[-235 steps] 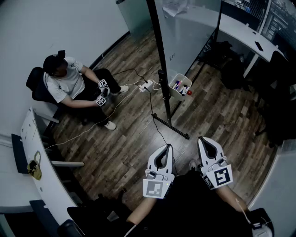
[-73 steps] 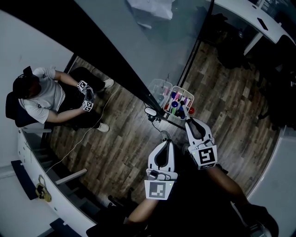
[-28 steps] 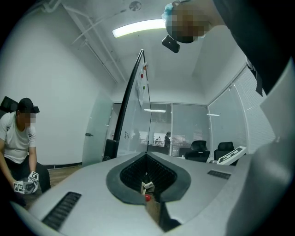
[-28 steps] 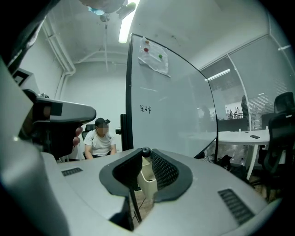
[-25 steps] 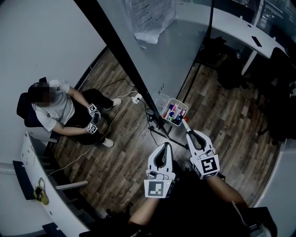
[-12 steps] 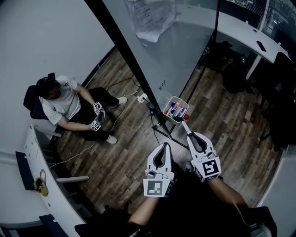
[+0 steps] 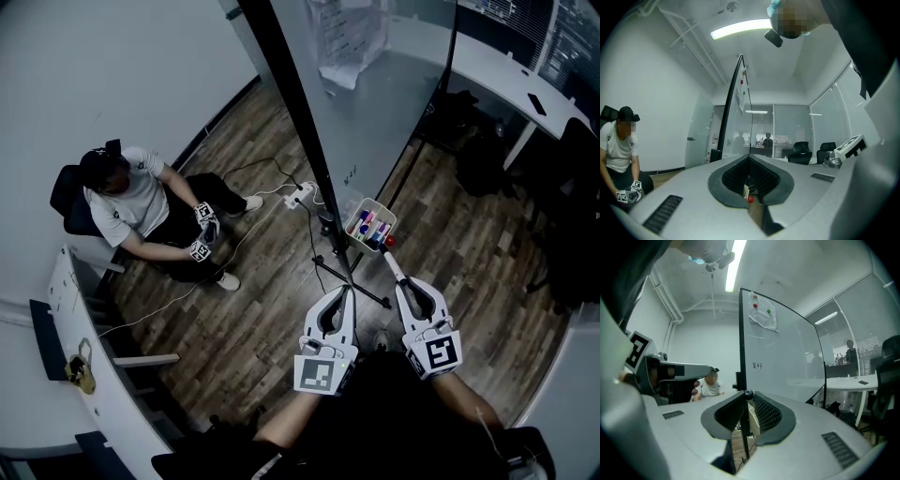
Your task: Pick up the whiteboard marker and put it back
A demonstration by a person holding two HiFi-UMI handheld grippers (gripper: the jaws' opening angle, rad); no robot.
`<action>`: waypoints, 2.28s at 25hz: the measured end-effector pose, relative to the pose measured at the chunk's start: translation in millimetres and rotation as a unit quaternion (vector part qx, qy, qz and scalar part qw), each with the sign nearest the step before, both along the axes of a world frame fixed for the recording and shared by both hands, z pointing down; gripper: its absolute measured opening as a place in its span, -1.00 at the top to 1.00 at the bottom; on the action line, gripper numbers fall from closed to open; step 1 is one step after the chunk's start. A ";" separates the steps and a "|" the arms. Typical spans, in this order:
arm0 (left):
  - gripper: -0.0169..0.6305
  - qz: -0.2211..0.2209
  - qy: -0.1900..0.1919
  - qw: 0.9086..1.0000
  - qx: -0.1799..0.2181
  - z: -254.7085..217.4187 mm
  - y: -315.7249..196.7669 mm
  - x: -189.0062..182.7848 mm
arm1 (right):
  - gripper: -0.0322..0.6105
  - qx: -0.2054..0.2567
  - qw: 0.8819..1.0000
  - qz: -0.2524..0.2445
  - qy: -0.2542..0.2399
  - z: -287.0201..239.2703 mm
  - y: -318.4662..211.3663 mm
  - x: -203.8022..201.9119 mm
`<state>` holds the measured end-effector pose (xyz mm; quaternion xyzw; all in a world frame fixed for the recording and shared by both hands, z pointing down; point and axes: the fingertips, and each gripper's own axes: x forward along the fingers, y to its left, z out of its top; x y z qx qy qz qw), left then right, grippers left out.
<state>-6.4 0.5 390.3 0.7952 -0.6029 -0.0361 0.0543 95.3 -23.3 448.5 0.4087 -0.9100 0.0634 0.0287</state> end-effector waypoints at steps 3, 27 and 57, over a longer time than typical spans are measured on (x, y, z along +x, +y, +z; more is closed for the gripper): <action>0.94 0.012 0.004 1.000 0.006 -9.8 -0.2 -2.8 | 0.66 -0.001 1.000 0.007 0.006 -3.7 5.7 0.5; 0.94 0.048 0.013 0.999 0.014 -14.3 -5.3 -19.5 | 0.66 0.020 0.999 0.033 -0.001 -31.9 12.4 -20.7; 0.94 0.081 0.023 0.996 0.011 -11.2 5.8 -74.0 | 0.66 -0.004 0.996 0.092 0.011 -10.9 5.2 -58.6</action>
